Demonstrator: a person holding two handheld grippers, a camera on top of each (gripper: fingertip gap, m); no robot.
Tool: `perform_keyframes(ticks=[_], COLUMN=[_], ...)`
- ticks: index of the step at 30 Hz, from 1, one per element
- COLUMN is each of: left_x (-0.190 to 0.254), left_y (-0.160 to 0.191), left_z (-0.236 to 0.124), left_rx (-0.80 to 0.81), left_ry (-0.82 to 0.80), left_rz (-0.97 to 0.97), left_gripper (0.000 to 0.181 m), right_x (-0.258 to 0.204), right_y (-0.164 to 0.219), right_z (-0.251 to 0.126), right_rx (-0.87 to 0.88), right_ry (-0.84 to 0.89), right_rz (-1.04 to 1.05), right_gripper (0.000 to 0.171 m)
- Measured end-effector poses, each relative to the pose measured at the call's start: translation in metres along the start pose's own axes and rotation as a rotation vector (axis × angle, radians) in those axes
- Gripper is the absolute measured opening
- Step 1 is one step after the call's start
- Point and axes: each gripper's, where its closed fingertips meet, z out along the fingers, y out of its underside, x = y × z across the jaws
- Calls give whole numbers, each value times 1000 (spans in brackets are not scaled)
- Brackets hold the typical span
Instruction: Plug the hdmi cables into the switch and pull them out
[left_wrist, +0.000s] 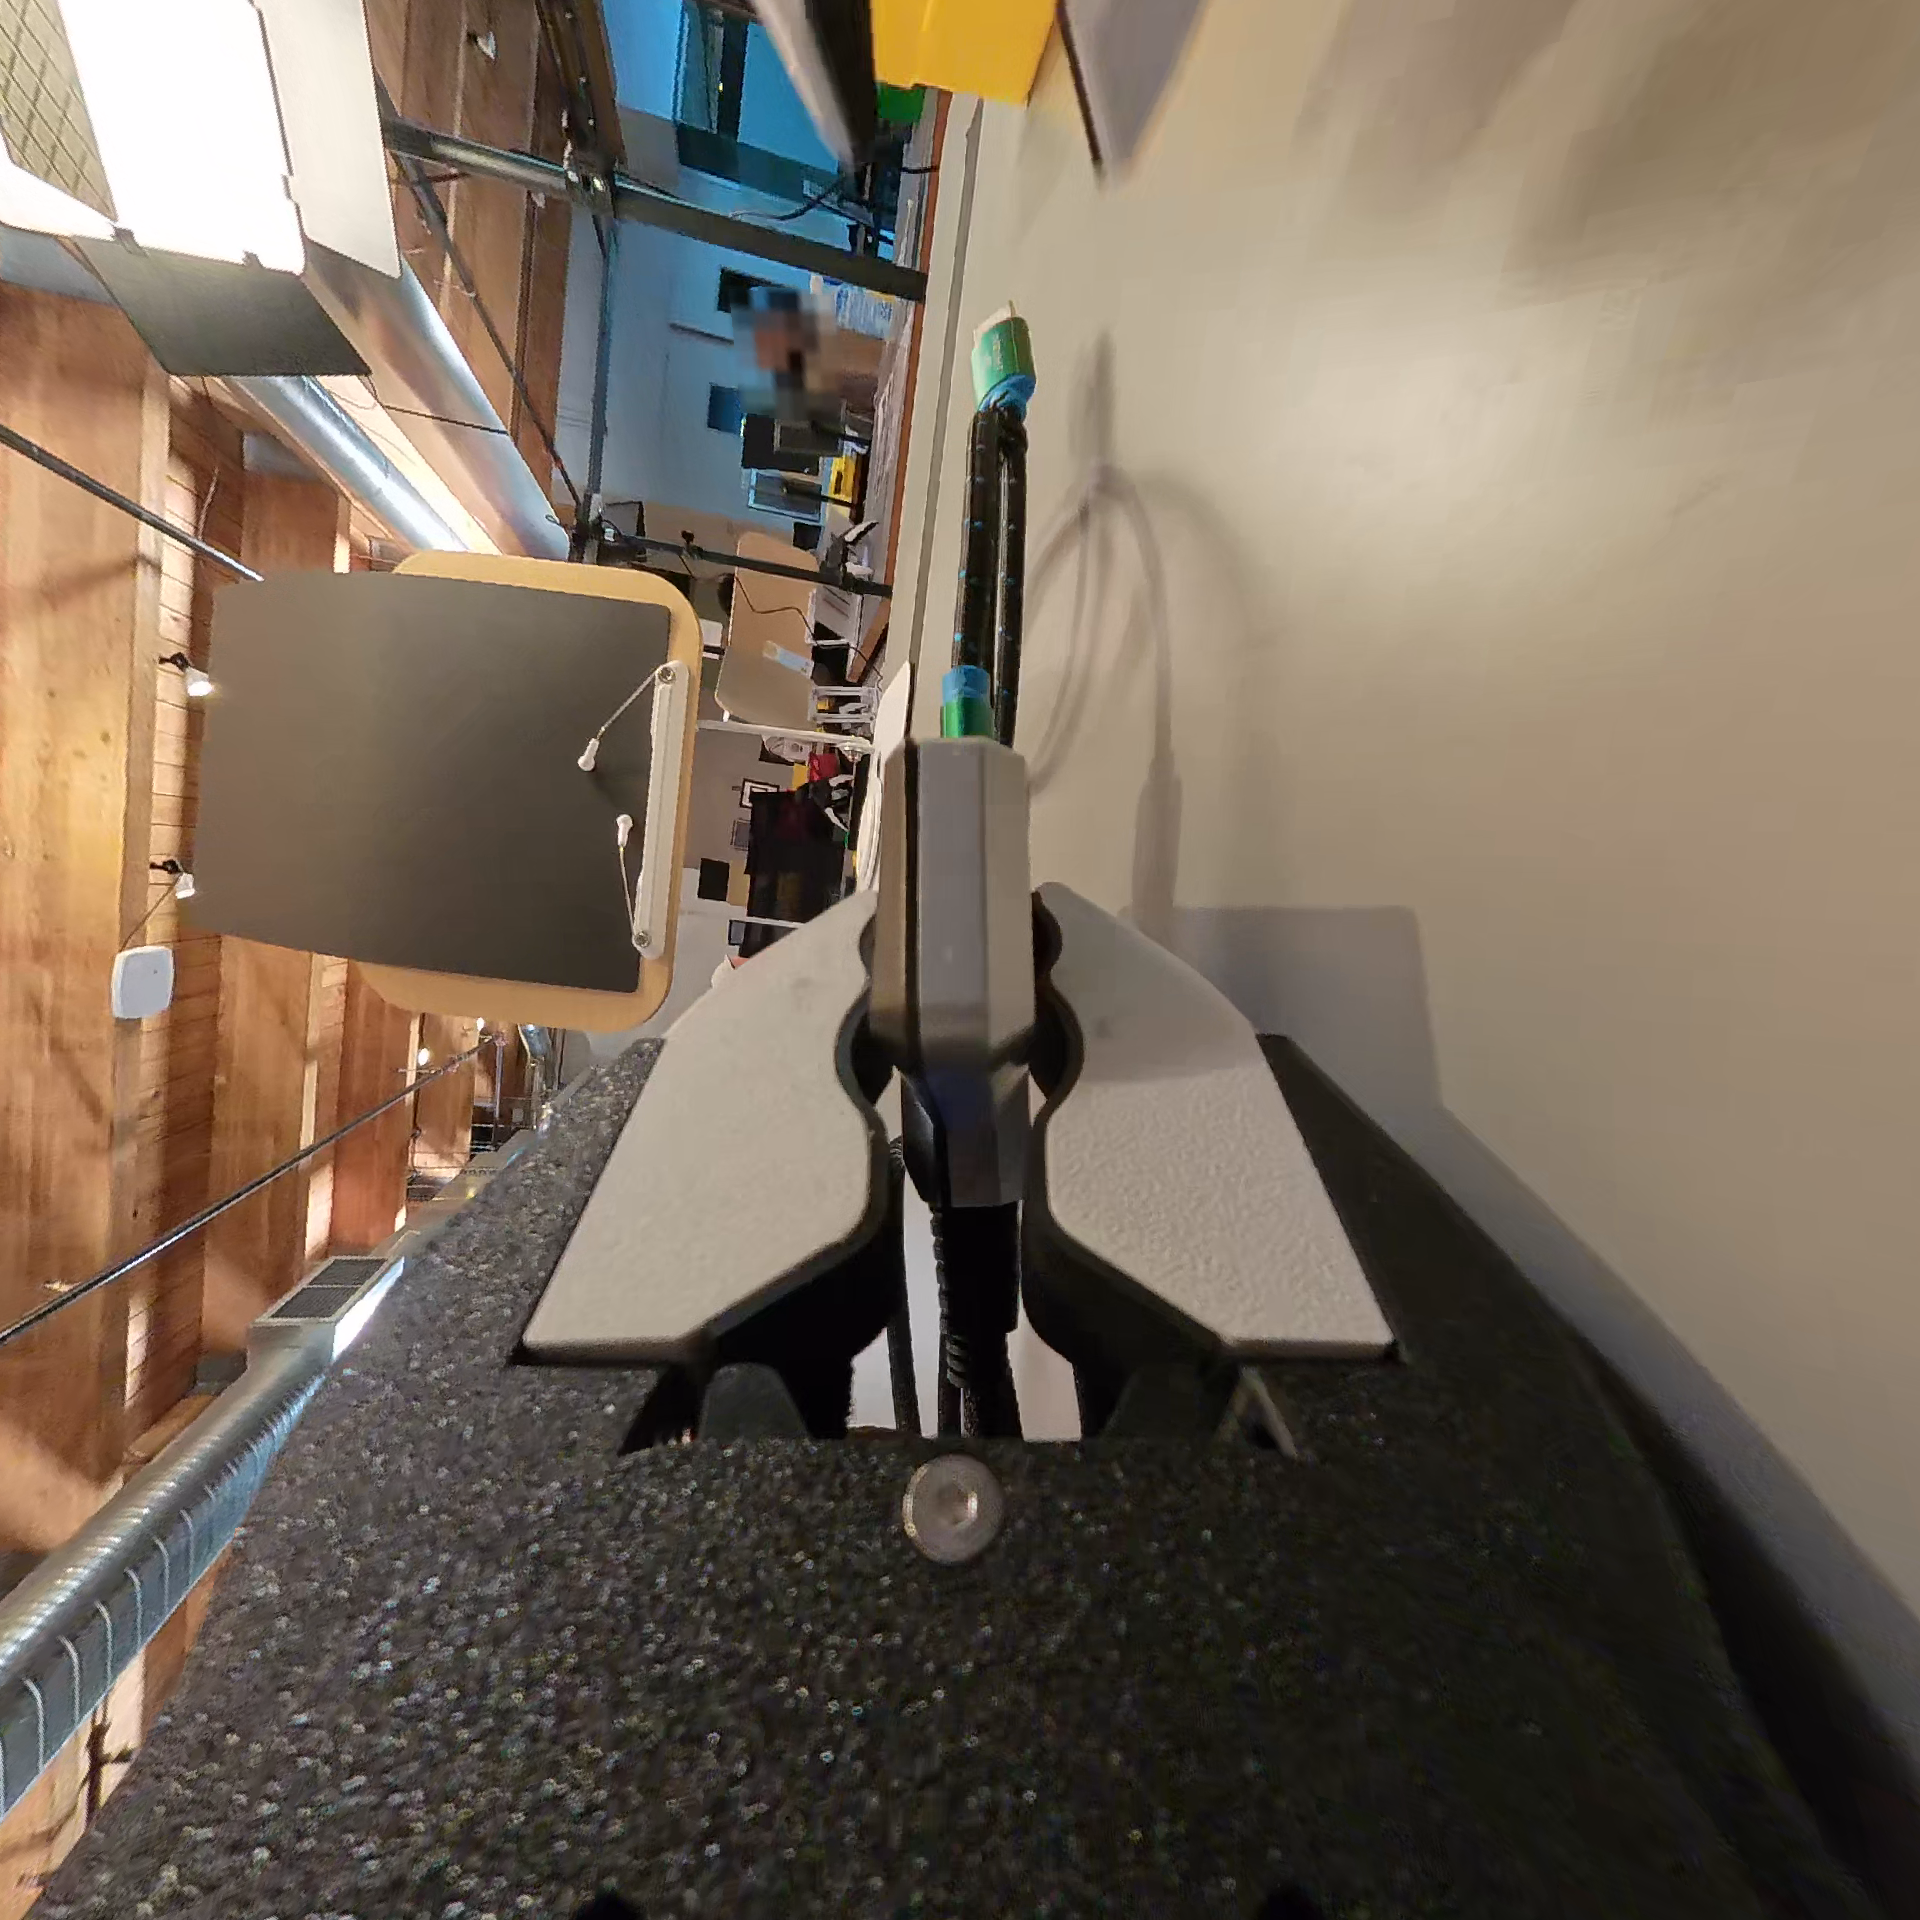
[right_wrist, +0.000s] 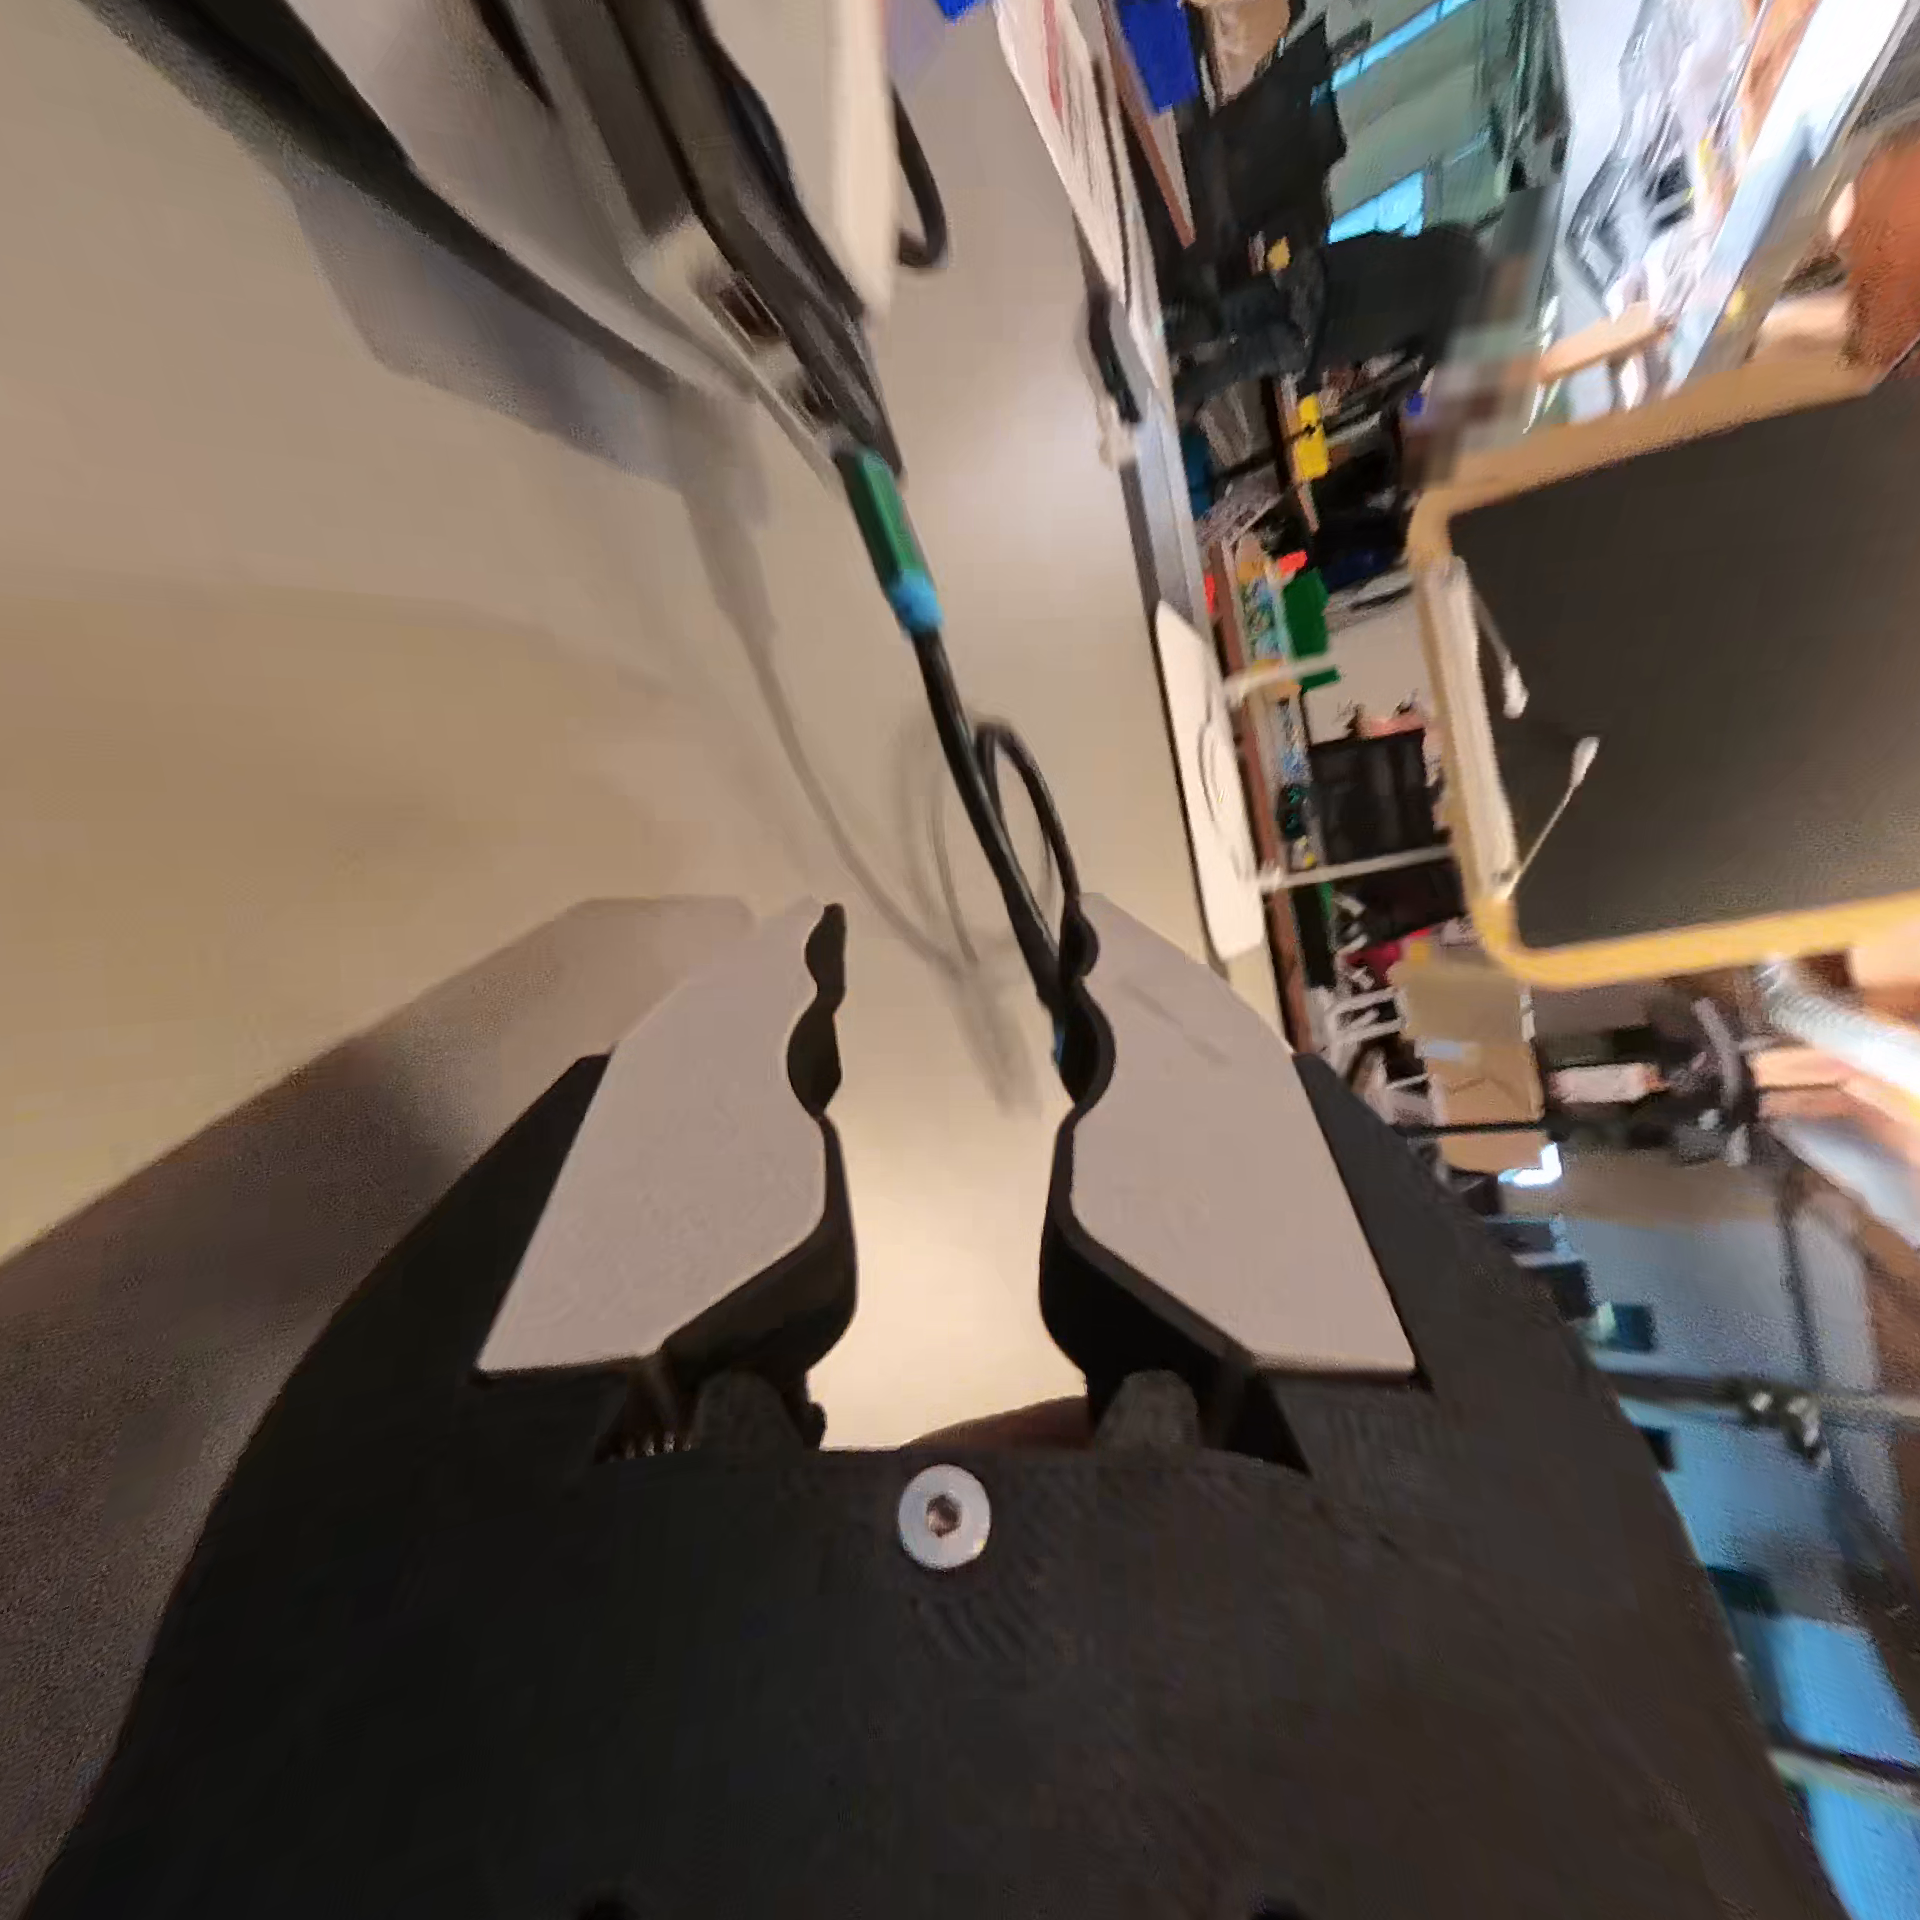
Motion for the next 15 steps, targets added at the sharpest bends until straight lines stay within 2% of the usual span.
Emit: perform_keyframes(ticks=[3, 7, 8, 11, 15], left_x=[1, 5, 5, 7, 10], left_y=[-3, -13, -15, -20, -21], left_z=[0, -3, -3, -5, -4], left_rx=[16, 63, 75, 104, 126], left_ry=[3, 13, 13, 21, 33], left_rz=[9, 41, 49, 55, 49], left_gripper=[23, 23, 23, 23, 24], right_x=[-9, -17, -20, -24, -27], right_y=[-28, -44, -46, -50, -48], right_z=[26, 56, 62, 69, 67], right_rx=[36, 28, 22, 23, 28], right_ry=[46, 59, 54, 60, 61], right_rz=[-75, -145, -165, -190, -187], right_gripper=[40, 41, 38, 14, 13])
